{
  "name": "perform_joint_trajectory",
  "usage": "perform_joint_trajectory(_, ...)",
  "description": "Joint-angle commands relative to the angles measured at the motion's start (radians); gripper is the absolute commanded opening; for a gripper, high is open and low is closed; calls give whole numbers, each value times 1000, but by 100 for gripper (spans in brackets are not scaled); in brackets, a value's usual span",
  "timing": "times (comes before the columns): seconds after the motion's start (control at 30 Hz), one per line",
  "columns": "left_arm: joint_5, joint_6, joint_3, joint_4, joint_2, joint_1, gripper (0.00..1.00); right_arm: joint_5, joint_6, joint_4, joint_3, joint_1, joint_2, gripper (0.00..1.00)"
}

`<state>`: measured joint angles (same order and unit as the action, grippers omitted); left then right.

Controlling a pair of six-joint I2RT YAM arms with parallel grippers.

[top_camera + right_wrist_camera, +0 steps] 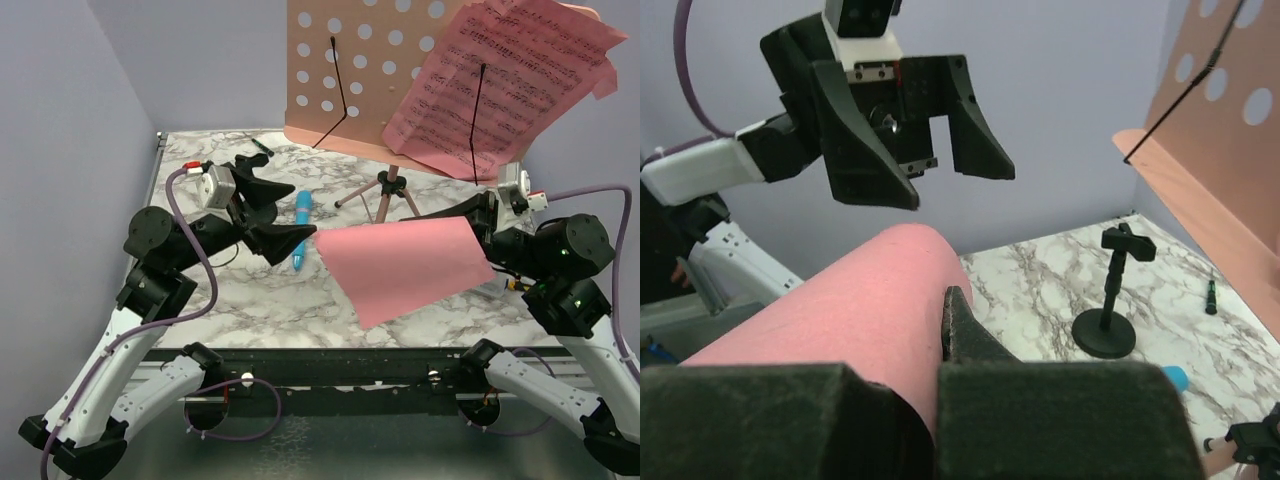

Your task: Set up the instrument practice props

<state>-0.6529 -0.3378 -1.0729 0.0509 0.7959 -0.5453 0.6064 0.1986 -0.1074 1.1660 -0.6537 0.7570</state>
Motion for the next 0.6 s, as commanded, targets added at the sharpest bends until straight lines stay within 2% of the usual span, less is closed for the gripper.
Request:
perform_joint_trajectory(0.0, 216, 234, 53, -180, -8, -1, 94, -153, 68, -33, -12, -3, -16, 1)
perform_joint_trajectory(0.17, 63, 317, 131, -150, -15, -1, 94, -182, 100, -36, -28, -3, -19, 1)
perform_joint_trajectory(0.3, -52, 268, 211, -8, -10, -3, 93, -158, 133, -8, -39, -3, -3, 1)
perform_joint_trajectory(0.4, -46, 206, 263, 143, -11, -18, 92, -136, 150, -3, -37, -3, 16, 1)
perform_joint_trajectory(0.57, 2, 197, 253, 221, -12, -51, 92, -117, 174, 2, -44, -3, 35, 1)
